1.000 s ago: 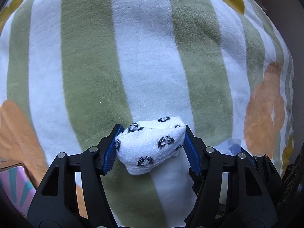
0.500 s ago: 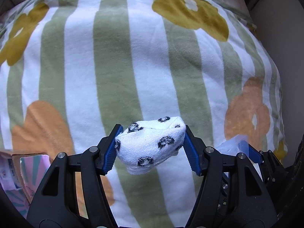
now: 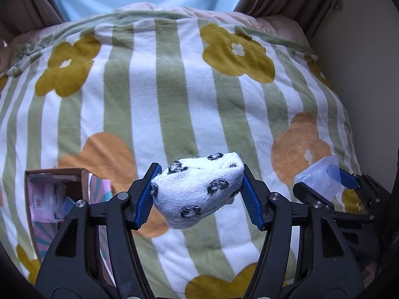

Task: Organize objects
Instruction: 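Carry the sock and floss pick case into the cardboard box with both tools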

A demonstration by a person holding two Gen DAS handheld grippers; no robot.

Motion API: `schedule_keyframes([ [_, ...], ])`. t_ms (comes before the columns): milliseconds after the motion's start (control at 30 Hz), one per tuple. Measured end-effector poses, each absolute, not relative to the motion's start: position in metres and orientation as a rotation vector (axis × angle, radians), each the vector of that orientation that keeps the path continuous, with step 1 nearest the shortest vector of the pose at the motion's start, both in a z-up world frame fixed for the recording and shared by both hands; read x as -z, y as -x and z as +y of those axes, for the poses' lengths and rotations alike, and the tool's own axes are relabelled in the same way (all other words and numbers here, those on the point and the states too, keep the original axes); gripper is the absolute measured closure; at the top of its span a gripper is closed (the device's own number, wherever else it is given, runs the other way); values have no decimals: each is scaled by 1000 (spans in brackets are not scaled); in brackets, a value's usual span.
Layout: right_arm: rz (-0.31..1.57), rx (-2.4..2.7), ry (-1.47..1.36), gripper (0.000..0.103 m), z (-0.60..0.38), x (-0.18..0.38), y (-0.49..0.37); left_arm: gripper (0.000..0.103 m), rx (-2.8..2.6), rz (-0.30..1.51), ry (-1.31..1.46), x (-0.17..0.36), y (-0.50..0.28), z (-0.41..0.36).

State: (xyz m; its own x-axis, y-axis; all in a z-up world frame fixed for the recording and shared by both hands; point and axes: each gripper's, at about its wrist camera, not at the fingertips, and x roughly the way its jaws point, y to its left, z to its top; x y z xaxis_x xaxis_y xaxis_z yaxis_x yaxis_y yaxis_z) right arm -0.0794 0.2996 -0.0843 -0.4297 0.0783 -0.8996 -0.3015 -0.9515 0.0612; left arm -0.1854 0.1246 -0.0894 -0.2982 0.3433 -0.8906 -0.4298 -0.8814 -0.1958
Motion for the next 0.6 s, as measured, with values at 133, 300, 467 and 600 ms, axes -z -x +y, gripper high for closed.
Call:
schedule_keyframes([
  [133,299,-2459,1514,26,291,63,68,44,-2232,107,1461,71,160,101],
  [300,283,-2458,1505,26,279,45,49,44,-2266,86,1457,59,127,75],
  [467,279,-2475,1494,26,266,42,28,44,-2284,51,1452,59,100,56],
  [600,281,-2478,1505,26,258,44,18,44,-2282,43,1460,61,90,48],
])
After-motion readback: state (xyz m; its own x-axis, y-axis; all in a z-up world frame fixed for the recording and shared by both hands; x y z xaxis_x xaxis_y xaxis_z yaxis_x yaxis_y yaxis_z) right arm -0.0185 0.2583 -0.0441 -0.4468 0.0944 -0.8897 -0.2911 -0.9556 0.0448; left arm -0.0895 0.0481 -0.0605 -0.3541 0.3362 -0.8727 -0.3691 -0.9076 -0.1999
